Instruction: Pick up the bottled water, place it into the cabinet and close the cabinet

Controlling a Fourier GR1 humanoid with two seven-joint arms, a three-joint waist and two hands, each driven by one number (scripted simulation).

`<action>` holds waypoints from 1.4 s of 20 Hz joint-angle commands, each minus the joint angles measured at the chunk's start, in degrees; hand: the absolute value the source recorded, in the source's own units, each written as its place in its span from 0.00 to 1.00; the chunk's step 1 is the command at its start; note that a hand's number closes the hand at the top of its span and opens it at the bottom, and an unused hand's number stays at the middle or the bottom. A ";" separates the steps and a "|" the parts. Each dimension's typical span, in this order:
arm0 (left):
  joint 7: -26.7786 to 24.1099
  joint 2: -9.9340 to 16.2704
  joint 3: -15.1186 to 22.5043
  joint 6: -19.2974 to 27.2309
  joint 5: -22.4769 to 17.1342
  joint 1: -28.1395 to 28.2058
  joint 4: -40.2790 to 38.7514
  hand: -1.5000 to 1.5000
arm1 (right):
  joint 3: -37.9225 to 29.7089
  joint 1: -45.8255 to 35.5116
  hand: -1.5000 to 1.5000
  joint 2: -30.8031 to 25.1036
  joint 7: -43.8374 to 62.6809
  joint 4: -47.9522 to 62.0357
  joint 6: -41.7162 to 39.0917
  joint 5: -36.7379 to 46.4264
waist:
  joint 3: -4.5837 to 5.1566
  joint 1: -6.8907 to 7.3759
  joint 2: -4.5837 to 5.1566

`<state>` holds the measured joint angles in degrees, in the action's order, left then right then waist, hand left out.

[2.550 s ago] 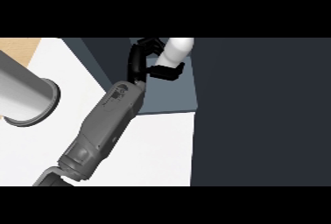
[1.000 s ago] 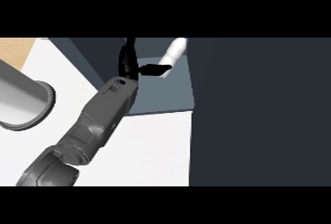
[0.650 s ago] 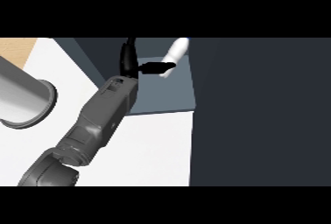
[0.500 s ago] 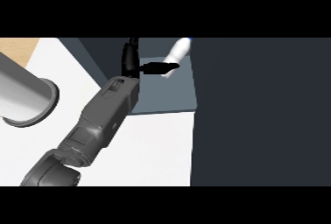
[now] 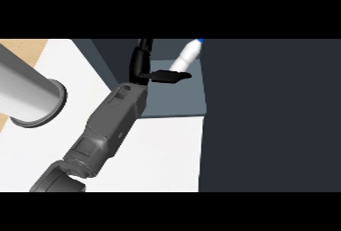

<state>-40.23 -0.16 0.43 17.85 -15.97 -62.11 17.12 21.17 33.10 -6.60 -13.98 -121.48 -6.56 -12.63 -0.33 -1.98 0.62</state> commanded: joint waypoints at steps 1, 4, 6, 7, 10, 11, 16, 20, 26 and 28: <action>-1.26 1.61 -0.86 -4.12 -1.44 6.76 4.53 0.00 | -0.60 0.63 0.00 -0.36 1.80 -1.37 0.81 -1.11 | 0.34 2.38 -0.95; -0.35 2.31 0.59 -4.86 -2.71 8.25 7.51 0.00 | -0.10 2.17 0.00 -0.53 -0.76 -0.67 0.11 -0.54 | 0.32 3.07 -1.31; -1.09 1.79 1.26 -6.42 -4.54 10.66 9.55 0.00 | 1.17 2.58 0.00 0.44 -1.73 -0.20 1.15 1.34 | 0.33 3.85 -1.55; 0.33 1.44 2.51 -6.28 -4.71 11.11 10.58 0.00 | -1.59 2.40 0.00 -1.32 -0.49 -0.34 0.10 -0.96 | 0.31 3.98 -1.53; 2.56 0.16 6.79 -5.07 -6.86 14.12 16.70 0.00 | 0.57 0.69 0.00 0.95 1.22 -1.27 2.47 0.39 | 0.34 4.22 -1.69; 6.38 1.73 6.14 -6.81 -7.02 14.26 19.46 0.00 | -0.43 5.63 0.00 -1.63 -1.04 -2.89 0.42 -0.64 | 0.29 4.54 -2.16; 7.58 0.38 11.28 -5.80 -8.89 23.85 31.69 0.00 | -0.71 1.91 0.00 -0.21 0.99 -1.52 2.36 0.15 | 0.32 5.59 -1.98; 15.15 1.70 15.50 -2.51 -9.59 28.67 45.10 0.00 | 0.03 5.23 0.00 -1.23 -0.47 -2.21 1.27 -0.33 | 0.25 5.43 -2.25; 18.31 3.91 23.47 -0.72 -7.91 47.74 67.77 0.00 | 1.11 3.05 0.00 -1.32 -0.01 -4.05 1.84 1.89 | 0.28 4.52 -1.51; 22.83 5.59 26.12 0.62 -7.88 51.70 76.46 0.00 | 0.69 3.95 0.00 -3.45 0.87 -5.31 1.12 2.85 | 0.27 4.59 -1.64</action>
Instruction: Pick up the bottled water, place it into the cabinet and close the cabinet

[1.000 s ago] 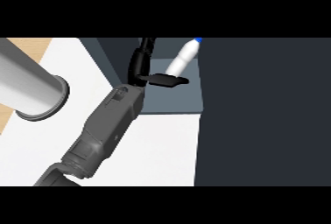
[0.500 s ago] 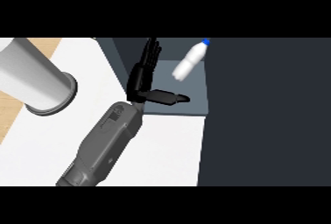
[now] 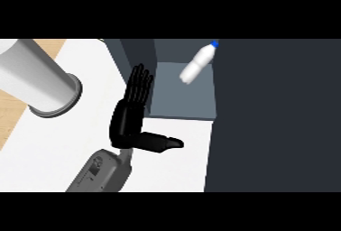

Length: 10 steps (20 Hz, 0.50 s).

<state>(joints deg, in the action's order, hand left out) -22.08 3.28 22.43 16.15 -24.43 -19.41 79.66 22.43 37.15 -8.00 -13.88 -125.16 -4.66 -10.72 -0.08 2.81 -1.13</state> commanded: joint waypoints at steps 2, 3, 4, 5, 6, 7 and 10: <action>8.27 3.45 5.42 4.30 0.84 11.42 21.46 0.00 | 0.01 1.22 0.00 -4.35 -1.37 -0.26 -3.26 2.03 | 0.00 -1.10 0.24; 6.61 2.61 8.27 5.76 3.02 14.13 23.21 0.00 | 3.10 2.15 0.00 -5.26 -0.85 0.07 -3.94 4.66 | 0.02 -1.11 0.20; 5.52 5.13 8.50 2.96 2.00 18.04 25.54 0.00 | 5.13 2.00 1.00 -5.36 1.23 -2.67 -3.24 6.28 | 0.10 -1.27 0.40; 6.75 6.81 7.99 3.46 1.79 19.76 29.21 0.00 | 2.60 -1.63 1.00 -6.13 1.73 0.87 -4.84 4.53 | 0.06 -0.91 0.60; 4.93 8.84 7.25 2.04 1.27 22.93 30.74 0.00 | 5.23 -1.46 1.00 -6.40 3.30 0.76 -5.15 5.89 | 0.10 -0.69 0.63; 2.60 10.33 7.56 0.97 1.43 26.92 31.82 0.00 | 5.28 -0.48 1.00 -7.99 3.60 -0.33 -6.00 6.31 | 0.12 -0.87 0.63; 4.43 9.92 8.75 6.07 4.39 29.28 38.40 0.00 | 9.54 -3.41 1.00 -9.76 7.96 -4.18 -6.96 11.27 | 0.12 -1.11 0.66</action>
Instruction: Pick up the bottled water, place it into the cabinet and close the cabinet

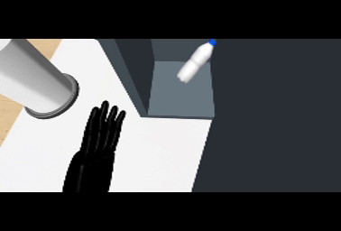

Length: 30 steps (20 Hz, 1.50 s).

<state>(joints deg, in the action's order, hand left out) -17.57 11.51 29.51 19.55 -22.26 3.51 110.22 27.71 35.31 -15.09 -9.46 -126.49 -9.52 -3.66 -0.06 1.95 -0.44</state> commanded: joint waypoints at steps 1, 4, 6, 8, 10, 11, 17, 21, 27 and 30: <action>0.04 6.28 -2.58 -0.19 -0.80 9.57 11.27 0.00 | 5.00 0.18 1.00 -3.48 1.16 -3.16 -3.64 2.99 | 0.09 -0.29 -0.10; -4.55 6.93 -2.54 -2.29 -1.54 16.10 12.74 0.00 | 12.37 -1.71 1.00 -1.48 3.26 -2.47 -2.98 7.51 | 0.16 -0.26 -0.10; -5.70 9.23 -5.62 -4.05 -4.09 20.66 16.23 0.00 | 12.01 -2.72 1.00 -2.00 6.56 -6.12 -2.30 7.69 | 0.17 -0.39 0.03; -4.94 11.76 -7.96 -5.78 -6.01 23.23 18.98 0.00 | 15.13 -4.12 1.00 -0.87 5.86 -5.28 -1.65 11.01 | 0.15 -0.45 -0.03; -5.13 12.88 -9.04 -7.02 -7.51 26.54 22.12 0.00 | 17.01 -5.14 1.00 -0.20 6.77 -4.43 -0.99 13.01 | 0.12 -0.42 -0.03; -8.68 13.29 -10.91 -10.46 -8.67 27.76 17.92 0.00 | 18.27 -7.05 1.00 1.53 11.63 -7.20 -0.23 12.92 | 0.24 -0.05 0.09; -9.23 16.72 -18.29 -15.55 -14.95 34.54 22.27 0.00 | 22.82 -11.12 1.00 6.14 18.66 -6.67 1.28 15.85 | 0.24 0.49 0.04; -11.22 17.44 -20.30 -19.83 -16.77 37.42 21.44 0.00 | 22.94 -16.38 1.00 12.69 24.54 -3.92 2.25 13.58 | 0.31 1.46 0.27; -12.58 19.24 -27.23 -25.77 -21.67 42.11 21.41 0.00 | 23.03 -27.79 1.00 14.90 29.49 0.91 11.89 8.73 | 0.19 1.05 0.37; -15.86 18.53 -28.56 -30.60 -21.41 46.33 20.43 0.00 | 19.25 -34.54 1.00 14.96 29.49 5.20 15.07 4.04 | 0.15 1.66 0.37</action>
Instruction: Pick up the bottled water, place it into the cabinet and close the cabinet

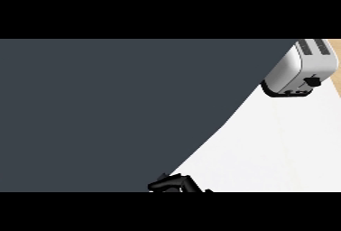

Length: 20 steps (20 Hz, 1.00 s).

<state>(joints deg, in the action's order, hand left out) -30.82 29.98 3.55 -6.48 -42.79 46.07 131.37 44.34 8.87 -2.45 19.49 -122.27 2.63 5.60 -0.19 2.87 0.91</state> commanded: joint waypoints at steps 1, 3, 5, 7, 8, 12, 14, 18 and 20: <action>-0.53 0.84 -3.41 -4.10 -2.24 4.39 0.96 0.00 | 0.90 -12.52 1.00 2.32 2.75 2.28 3.71 -5.99 | 0.25 0.21 -0.84; -1.83 1.20 -7.42 -8.06 -4.87 8.97 2.60 0.00 | -2.73 -16.36 1.00 2.37 3.44 4.55 3.97 -9.31 | 0.22 0.28 -0.97; -1.96 1.94 -10.62 -10.04 -7.60 5.74 -1.53 0.00 | -8.92 -23.73 1.00 2.39 7.84 3.72 4.67 -14.33 | 0.26 -0.17 -0.77; -1.60 1.18 -12.20 -11.95 -8.48 8.35 -0.78 0.00 | -12.73 -27.52 1.00 2.40 4.74 10.53 4.39 -17.69 | 0.21 -0.35 -0.79; -1.77 -0.12 -11.73 -12.51 -8.10 7.02 -2.94 0.00 | -9.93 -29.99 1.00 2.41 4.68 11.60 8.40 -18.05 | 0.23 -0.89 -0.87; 0.58 1.15 -17.54 -14.46 -13.45 8.76 -1.29 0.00 | -16.28 -33.52 1.00 2.42 1.02 19.37 6.22 -24.41 | 0.18 -1.00 -0.77; -0.63 -0.57 -16.75 -16.17 -12.32 8.08 -4.02 0.00 | -23.63 -37.65 1.00 2.43 3.01 20.10 3.65 -28.98 | 0.20 -1.19 -0.72; -0.02 -3.35 -17.24 -19.19 -10.46 11.63 -2.02 0.00 | -31.24 -42.12 1.00 0.69 2.02 27.02 -2.34 -31.65 | 0.18 -1.25 -0.82; 0.91 -2.68 -20.89 -20.95 -13.93 12.58 -1.83 0.00 | -32.63 -43.97 1.00 0.70 -0.07 31.95 -4.60 -32.11 | 0.17 -1.12 -0.84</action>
<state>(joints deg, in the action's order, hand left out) -30.17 28.41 -14.45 -23.76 -55.18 56.74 129.87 18.08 -30.99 -0.57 21.83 -97.01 1.49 -24.47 0.09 1.83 0.00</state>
